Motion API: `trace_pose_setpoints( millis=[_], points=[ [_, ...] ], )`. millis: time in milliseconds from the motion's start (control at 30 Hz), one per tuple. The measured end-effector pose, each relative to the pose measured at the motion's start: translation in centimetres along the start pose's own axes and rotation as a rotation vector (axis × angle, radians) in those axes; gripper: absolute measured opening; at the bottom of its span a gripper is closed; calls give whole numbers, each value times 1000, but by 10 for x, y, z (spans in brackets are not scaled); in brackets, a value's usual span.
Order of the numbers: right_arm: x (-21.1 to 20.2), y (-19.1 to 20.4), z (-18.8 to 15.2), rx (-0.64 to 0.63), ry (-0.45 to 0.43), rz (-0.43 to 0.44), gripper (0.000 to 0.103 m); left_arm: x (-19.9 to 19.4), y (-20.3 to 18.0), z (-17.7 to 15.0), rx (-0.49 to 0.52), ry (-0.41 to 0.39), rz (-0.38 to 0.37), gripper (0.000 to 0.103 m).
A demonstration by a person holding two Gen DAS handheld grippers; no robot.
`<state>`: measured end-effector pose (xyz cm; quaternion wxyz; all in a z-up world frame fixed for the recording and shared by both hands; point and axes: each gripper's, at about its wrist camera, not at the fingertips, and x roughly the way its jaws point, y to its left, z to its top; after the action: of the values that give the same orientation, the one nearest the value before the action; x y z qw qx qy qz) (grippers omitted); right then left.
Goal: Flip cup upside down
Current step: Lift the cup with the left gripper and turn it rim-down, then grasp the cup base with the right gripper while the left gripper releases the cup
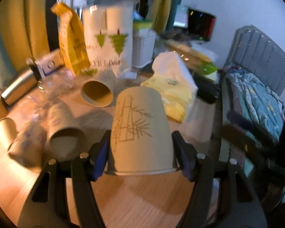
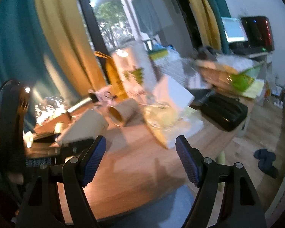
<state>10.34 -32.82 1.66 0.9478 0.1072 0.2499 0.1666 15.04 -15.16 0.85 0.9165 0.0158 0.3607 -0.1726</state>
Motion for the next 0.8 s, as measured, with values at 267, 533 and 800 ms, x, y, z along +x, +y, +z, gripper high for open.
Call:
trace_pose_setpoints(
  millis=[267, 533, 800],
  points=[
    [-11, 68, -5, -24, 10, 159, 78, -71, 18, -57, 69, -213, 32, 64],
    [-2, 115, -5, 28, 101, 366, 78, -109, 30, -94, 135, -363, -41, 64],
    [7, 136, -1, 51, 172, 467, 78, -133, 36, -110, 159, -486, -53, 64]
  ],
)
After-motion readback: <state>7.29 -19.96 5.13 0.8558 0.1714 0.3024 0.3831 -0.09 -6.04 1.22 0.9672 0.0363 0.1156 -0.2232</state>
